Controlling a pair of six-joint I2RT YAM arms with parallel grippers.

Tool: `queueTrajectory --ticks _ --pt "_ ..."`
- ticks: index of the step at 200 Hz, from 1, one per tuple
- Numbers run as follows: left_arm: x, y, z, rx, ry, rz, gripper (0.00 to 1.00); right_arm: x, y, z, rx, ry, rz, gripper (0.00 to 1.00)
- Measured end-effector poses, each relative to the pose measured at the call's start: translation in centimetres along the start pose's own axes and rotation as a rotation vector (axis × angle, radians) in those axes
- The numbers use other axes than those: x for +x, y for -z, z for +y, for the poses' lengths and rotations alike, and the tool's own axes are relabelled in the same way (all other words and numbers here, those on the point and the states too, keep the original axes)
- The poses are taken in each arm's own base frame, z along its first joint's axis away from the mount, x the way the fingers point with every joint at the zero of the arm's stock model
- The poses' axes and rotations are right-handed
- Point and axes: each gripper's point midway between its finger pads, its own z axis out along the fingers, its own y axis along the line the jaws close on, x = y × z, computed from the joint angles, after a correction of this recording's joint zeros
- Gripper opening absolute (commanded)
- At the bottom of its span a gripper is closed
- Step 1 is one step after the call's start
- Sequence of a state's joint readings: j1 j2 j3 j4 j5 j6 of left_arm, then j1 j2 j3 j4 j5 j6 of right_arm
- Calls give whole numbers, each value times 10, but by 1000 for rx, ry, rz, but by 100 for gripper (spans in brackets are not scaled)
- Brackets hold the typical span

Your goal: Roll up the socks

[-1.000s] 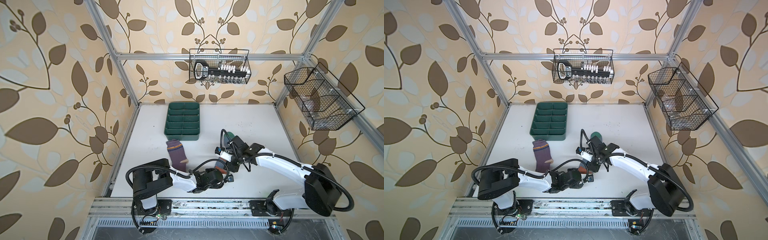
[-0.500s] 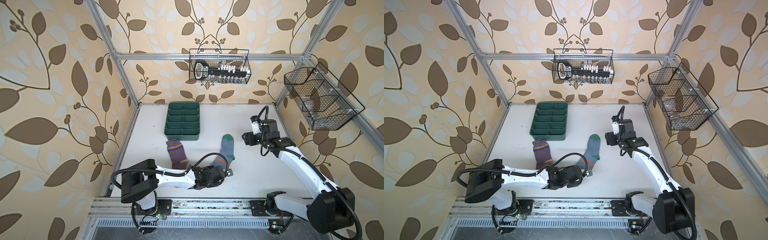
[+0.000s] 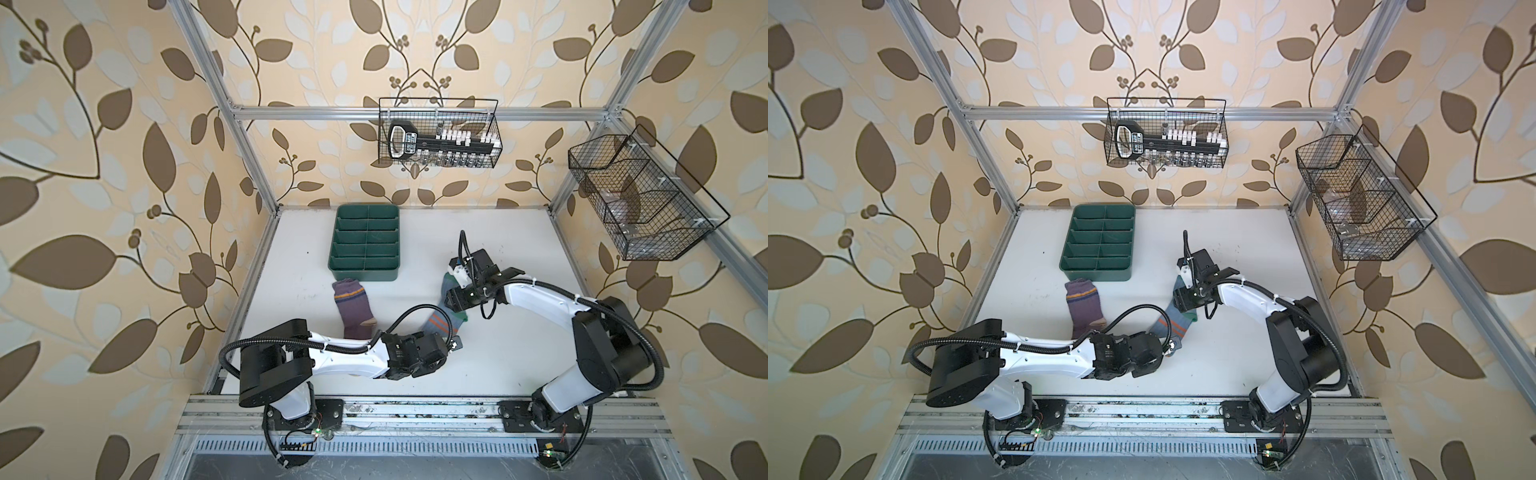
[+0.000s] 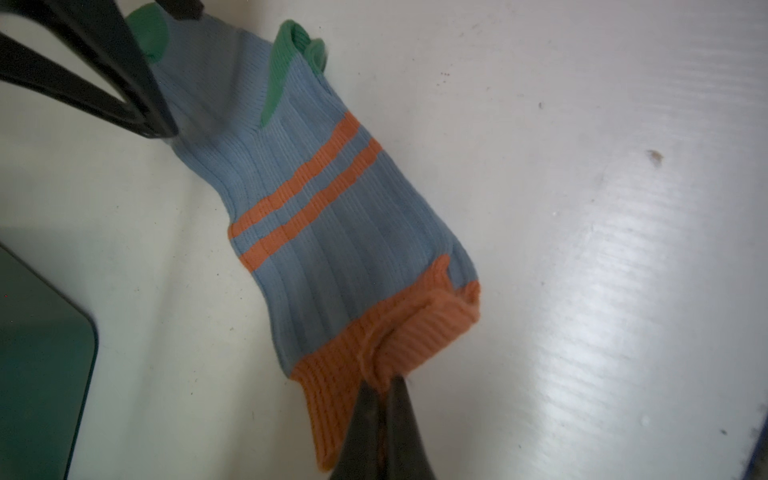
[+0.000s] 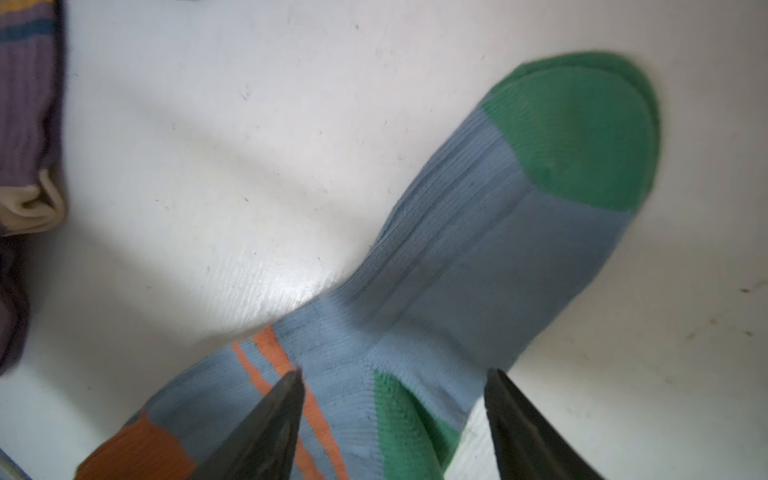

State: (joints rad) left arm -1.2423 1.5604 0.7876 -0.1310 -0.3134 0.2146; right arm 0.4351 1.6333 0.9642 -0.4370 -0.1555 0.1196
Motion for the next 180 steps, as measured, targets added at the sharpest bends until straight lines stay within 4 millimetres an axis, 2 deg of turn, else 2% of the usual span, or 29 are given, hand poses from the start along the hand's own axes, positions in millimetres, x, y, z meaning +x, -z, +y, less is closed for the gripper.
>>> queueTrajectory --ticks 29,97,122,142,154,169,180 --pt "-1 2 -2 13 14 -8 0 3 -24 2 0 3 57 70" --pt "0 4 -3 18 43 -29 0 -45 -46 27 -44 55 20 71" --pt "-3 2 -3 19 54 -47 0 -57 -46 32 -49 70 11 75" --pt "0 -6 -7 24 53 -35 0 -63 -34 28 -63 53 -10 77" --pt "5 -12 -10 32 49 -14 0 -71 -17 23 -73 27 -47 79" --pt "11 -19 -15 46 50 12 0 -88 19 15 -85 -10 -140 79" --pt "11 -21 -16 49 55 17 0 -99 58 9 -89 -38 -236 79"
